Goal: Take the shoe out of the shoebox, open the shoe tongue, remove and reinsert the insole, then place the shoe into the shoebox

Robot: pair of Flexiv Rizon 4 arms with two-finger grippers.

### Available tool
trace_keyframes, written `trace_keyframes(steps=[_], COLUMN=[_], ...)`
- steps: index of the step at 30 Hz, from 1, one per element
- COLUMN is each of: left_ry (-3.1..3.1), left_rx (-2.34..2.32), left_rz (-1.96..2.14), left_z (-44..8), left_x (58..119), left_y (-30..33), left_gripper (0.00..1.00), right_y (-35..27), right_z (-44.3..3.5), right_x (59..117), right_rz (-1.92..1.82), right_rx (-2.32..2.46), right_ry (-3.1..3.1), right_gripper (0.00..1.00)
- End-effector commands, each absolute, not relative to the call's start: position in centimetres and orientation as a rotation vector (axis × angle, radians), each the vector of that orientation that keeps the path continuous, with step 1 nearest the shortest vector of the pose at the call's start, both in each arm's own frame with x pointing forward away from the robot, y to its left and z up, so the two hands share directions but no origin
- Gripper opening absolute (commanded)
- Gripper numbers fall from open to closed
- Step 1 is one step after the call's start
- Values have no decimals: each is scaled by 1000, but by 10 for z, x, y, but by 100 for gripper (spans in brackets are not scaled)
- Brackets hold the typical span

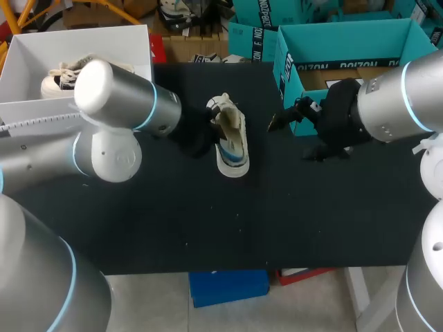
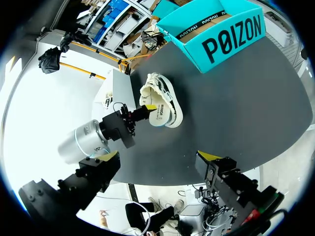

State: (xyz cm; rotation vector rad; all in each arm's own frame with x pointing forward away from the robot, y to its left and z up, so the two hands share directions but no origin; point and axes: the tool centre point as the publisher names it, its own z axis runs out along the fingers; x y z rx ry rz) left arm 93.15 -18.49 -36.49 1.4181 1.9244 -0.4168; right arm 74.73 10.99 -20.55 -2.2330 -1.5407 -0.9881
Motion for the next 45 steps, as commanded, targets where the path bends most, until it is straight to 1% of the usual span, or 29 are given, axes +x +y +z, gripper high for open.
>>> trace_keyframes(steps=[1,11,19,20,21,22,23,45], left_ry=[1929,1934,1925,1924,1922,1921,1920,1904], left_rx=[1402,1362,1344,1344,1347,1348,1346,1345], left_rz=[-364,-279,-331,-336,-334,-333,-335,-251], left_z=[-366,-372,-374,-373,-373,-373,-373,-369], left_x=[935,949,947,946,946,946,946,956], left_y=[-184,-179,-192,-193,-193,-193,-193,-183], left_gripper=[0,0,0,39,59,91,100,100], right_y=[111,111,111,111,111,111,111,111], right_z=[-205,-205,-205,-205,-205,-205,-205,-205], right_x=[747,747,747,747,747,747,747,747], right_rz=[-987,-987,-987,-987,-987,-987,-987,-987], right_rx=[-2237,-2237,-2237,-2237,-2237,-2237,-2237,-2237], right_ry=[-1541,-1541,-1541,-1541,-1541,-1541,-1541,-1541], right_gripper=[100,100,100,100,100,100,100,100])
